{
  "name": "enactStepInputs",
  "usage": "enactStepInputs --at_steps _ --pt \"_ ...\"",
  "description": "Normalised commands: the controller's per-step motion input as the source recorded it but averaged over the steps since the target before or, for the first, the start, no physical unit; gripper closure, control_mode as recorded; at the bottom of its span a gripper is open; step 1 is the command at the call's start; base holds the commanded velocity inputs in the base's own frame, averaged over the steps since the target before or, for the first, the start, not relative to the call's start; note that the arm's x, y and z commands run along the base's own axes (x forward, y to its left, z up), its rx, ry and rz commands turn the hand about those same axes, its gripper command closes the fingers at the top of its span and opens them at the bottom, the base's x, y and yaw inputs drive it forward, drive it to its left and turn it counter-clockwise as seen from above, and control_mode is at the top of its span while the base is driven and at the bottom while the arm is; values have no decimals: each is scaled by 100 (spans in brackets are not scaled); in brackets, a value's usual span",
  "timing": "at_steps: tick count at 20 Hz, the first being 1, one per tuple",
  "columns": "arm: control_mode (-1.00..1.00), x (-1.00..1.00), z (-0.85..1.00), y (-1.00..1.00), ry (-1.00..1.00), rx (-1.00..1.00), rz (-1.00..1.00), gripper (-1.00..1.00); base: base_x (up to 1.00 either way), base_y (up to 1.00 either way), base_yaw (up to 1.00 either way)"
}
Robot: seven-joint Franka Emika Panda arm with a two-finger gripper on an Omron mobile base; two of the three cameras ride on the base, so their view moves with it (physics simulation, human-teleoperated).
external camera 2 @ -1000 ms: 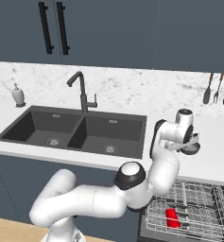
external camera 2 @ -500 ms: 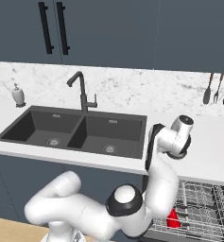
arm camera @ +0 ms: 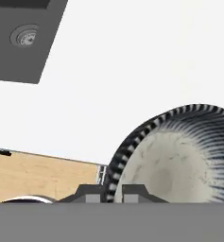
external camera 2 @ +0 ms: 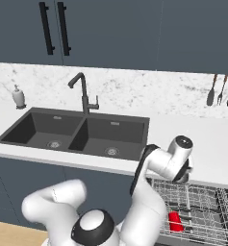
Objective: Pick up the cup and bowl from the counter, place them in the dishwasher, and close the dishwasher door.
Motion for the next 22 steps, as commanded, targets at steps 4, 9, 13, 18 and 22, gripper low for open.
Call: enactStepInputs --at_steps 4,9,13,18,22 --pt "-100 -100 0 -21 3 -11 7 100 0 0 0" --pt "-100 -99 0 -53 0 0 37 100 0 0 0" --pt "-100 -100 -1 -26 1 0 45 100 0 0 0" --pt "-100 -77 -19 0 0 -6 51 100 0 0 0" --pt "-100 -39 -38 0 -2 -5 56 100 0 0 0"
